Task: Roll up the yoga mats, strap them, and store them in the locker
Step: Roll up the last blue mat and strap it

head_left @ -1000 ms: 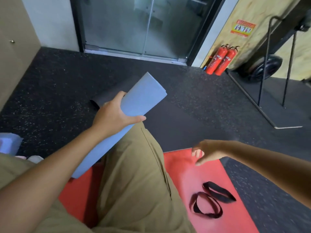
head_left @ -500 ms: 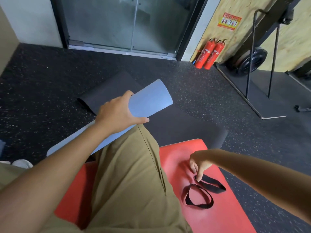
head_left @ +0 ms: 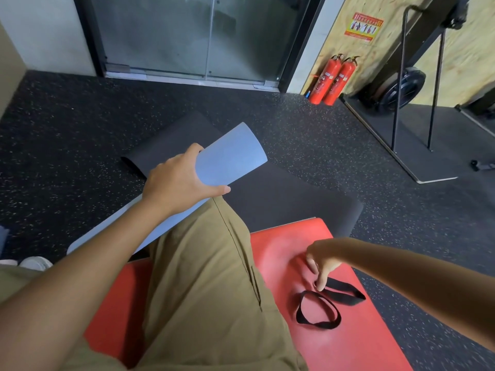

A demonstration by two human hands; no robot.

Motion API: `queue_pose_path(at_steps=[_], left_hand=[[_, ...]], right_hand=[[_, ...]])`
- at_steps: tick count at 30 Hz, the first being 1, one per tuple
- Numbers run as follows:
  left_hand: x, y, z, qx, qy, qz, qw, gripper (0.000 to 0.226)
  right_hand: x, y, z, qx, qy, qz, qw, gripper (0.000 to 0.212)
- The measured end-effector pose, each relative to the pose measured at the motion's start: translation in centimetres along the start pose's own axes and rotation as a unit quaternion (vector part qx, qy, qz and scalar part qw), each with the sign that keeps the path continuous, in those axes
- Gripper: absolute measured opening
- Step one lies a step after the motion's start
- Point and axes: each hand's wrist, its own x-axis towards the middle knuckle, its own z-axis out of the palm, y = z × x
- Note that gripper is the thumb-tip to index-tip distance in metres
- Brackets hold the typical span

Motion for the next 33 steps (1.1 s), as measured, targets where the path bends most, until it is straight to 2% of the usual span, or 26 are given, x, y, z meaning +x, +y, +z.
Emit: queue_pose_path(at_steps=[2,4,8,11,13,15,18,23,26,29,33], left_hand=[[0.0,0.1,0.0,0.002,-0.001,-0.003,1.000,0.085],[0.0,0.1,0.0,0.004,-0.002,-0.006,1.000,0.084],[-0.1,0.1,-0.1,0.005,0.001,-0.005,1.000,0.084],[-0.1,0.2,-0.1,0.008,0.000,-0.005,1.000,0.086],[-0.1,0.2,0.0,0.007,0.000,-0.006,1.000,0.086],[-0.1,0.2,0.0,0.007,0.001,-0.007,1.000,0.088],[-0.1,0.1,-0.1,0.008,0.004,-0.006,1.000,0.088],[-0.2,-0.2,-0.2,0.007,0.005,-0.012,1.000,0.085],[-0.4,-0.5,-0.3,-0.002,0.011,-0.019,1.000,0.083],[-0.4,-0.9,-0.2,-0.008,0.016,-0.025,1.000,0.082],[-0.5,-1.2,-0.4,-0.018,0.018,-0.034,0.999,0.080]], right_hand=[[0.3,0.3,0.6,-0.014,0.009,0.010,1.000,0.036],[0.2,0.1,1.0,-0.023,0.023,0.003,0.999,0.030],[-0.1,-0.1,1.2,-0.004,0.008,-0.007,1.000,0.031],[0.0,-0.1,0.8,0.059,0.008,0.020,0.998,0.026],[0.0,0.0,0.5,0.120,0.032,0.033,0.992,0.012],[0.4,0.0,0.0,0.192,0.060,0.033,0.979,0.016],[0.4,-0.6,-0.9,0.305,0.100,0.008,0.947,0.016],[0.9,-1.8,-2.9,0.511,0.162,-0.045,0.843,0.023],[1.6,-2.3,-4.4,0.552,0.218,-0.048,0.804,0.032],[1.7,-2.9,-5.8,0.547,0.258,-0.034,0.795,0.047],[1.5,-3.9,-7.2,0.577,0.284,-0.047,0.765,0.057]])
